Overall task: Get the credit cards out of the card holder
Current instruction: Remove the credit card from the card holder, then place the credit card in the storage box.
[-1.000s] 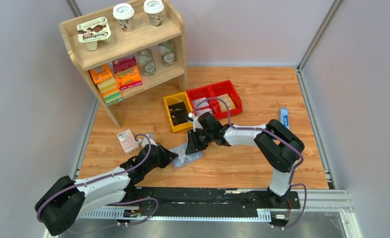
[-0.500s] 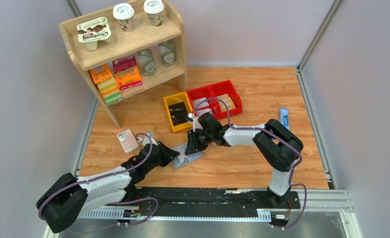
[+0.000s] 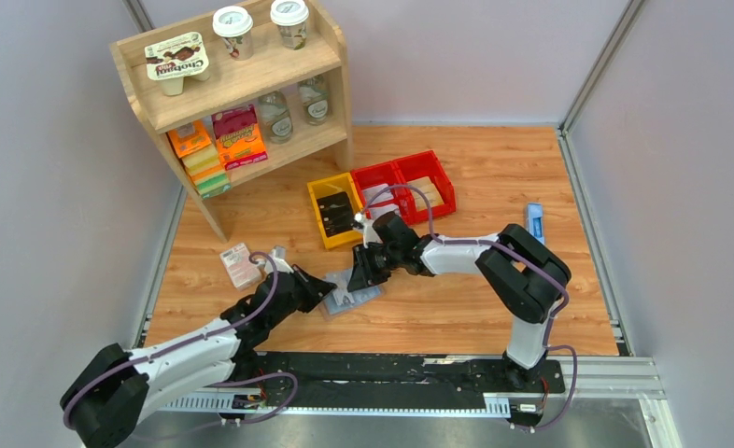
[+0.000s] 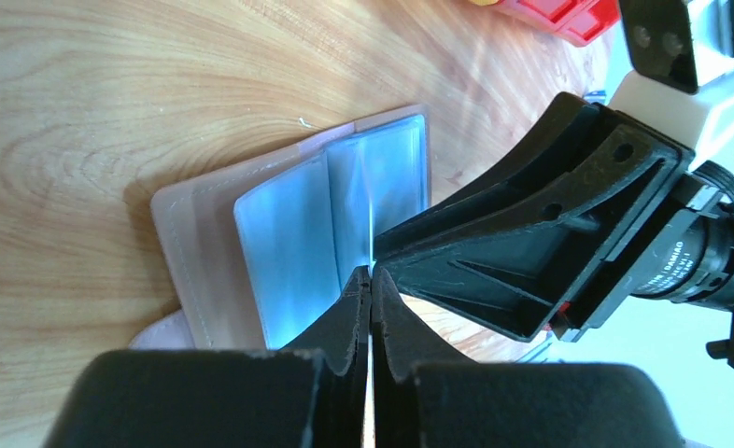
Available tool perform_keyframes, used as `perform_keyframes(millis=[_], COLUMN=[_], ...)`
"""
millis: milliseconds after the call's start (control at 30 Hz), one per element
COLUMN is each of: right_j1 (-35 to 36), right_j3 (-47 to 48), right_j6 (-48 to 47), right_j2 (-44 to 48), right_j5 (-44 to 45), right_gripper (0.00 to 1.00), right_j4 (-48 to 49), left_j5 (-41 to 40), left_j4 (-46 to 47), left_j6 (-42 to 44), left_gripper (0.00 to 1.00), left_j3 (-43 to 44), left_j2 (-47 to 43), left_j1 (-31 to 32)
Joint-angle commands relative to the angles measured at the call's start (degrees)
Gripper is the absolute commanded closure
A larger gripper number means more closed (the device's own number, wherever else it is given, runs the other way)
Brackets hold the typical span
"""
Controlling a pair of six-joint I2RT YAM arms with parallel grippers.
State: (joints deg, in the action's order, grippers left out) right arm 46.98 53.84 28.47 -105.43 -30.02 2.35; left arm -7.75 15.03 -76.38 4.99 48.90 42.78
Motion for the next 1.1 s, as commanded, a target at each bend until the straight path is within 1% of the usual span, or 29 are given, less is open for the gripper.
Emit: perform_keyframes(millis=[0, 33, 100, 167, 200, 267, 333, 400, 467, 533, 633, 733, 800, 867, 933, 1067], right_j1=[-0.7, -0.8, -1.1, -1.5, -1.7, -2.0, -2.1, -2.1, -2.1, -2.0, -1.9, -1.9, -1.9, -1.8, -1.9, -1.9], right_j3=[-1.0, -0.8, -0.3, -0.1, -0.3, -0.7, -1.2, -2.6, -4.5, -7.2, -10.9, -13.7, -14.6, -15.0, -14.6, -14.4], right_j6=[0.4, 0.6, 2.0, 3.4, 4.1, 5.4, 6.9, 9.1, 12.6, 16.8, 22.0, 25.3, 26.7, 27.4, 27.7, 28.5], right_j2=[2.7, 3.6, 6.0, 9.3, 11.5, 15.8, 20.1, 24.2, 27.9, 31.6, 36.2, 38.5, 39.4, 39.7, 39.5, 38.9], right_j5=[3.3, 3.4, 3.6, 4.7, 5.8, 8.6, 11.8, 15.0, 17.4, 18.9, 20.8, 22.0, 22.3, 22.5, 22.9, 23.6], right_gripper=[0.72, 0.71, 0.67, 0.61, 0.57, 0.44, 0.3, 0.22, 0.18, 0.15, 0.12, 0.12, 0.14, 0.17, 0.23, 0.36], right_j4=[-2.1, -3.8, -4.4, -4.7, -4.8, -5.0, -5.2, -4.6, -3.0, 1.2, 6.4, 10.6, 13.1, 15.4, 16.8, 19.8], left_j5=[-2.9, -3.5, -4.2, -4.6, -4.8, -5.4, -6.0, -6.8, -7.9, -8.9, -9.9, -10.3, -10.6, -11.2, -11.9, -11.4], left_j4=[-6.2, -8.0, -10.6, -12.6, -13.1, -13.8, -12.7, -9.7, -5.7, 1.2, 8.2, 17.1, 21.9, 27.0, 31.4, 35.8], left_j6=[-1.1, -1.1, -1.5, -2.0, -2.2, -2.7, -3.0, -3.3, -3.7, -3.6, -4.2, -4.5, -4.3, -4.2, -4.1, -4.5], left_gripper=[1.0, 1.0, 1.0, 1.0, 1.0, 1.0, 1.0, 1.0, 1.0, 1.0, 1.0, 1.0, 1.0, 1.0, 1.0, 1.0], left_j3=[0.9, 1.1, 1.2, 1.4, 1.5, 1.9, 2.3, 2.9, 3.8, 5.2, 6.8, 9.3, 11.5, 13.4, 15.4, 19.3], left_j2=[-7.2, -9.2, -12.2, -14.8, -15.4, -17.3, -18.4, -18.4, -17.4, -15.7, -11.4, -6.5, -1.2, 3.2, 7.0, 12.9], left_j1=[0.2, 0.2, 0.2, 0.2, 0.2, 0.2, 0.2, 0.2, 0.2, 0.2, 0.2, 0.3, 0.6, 1.2, 1.8, 2.3])
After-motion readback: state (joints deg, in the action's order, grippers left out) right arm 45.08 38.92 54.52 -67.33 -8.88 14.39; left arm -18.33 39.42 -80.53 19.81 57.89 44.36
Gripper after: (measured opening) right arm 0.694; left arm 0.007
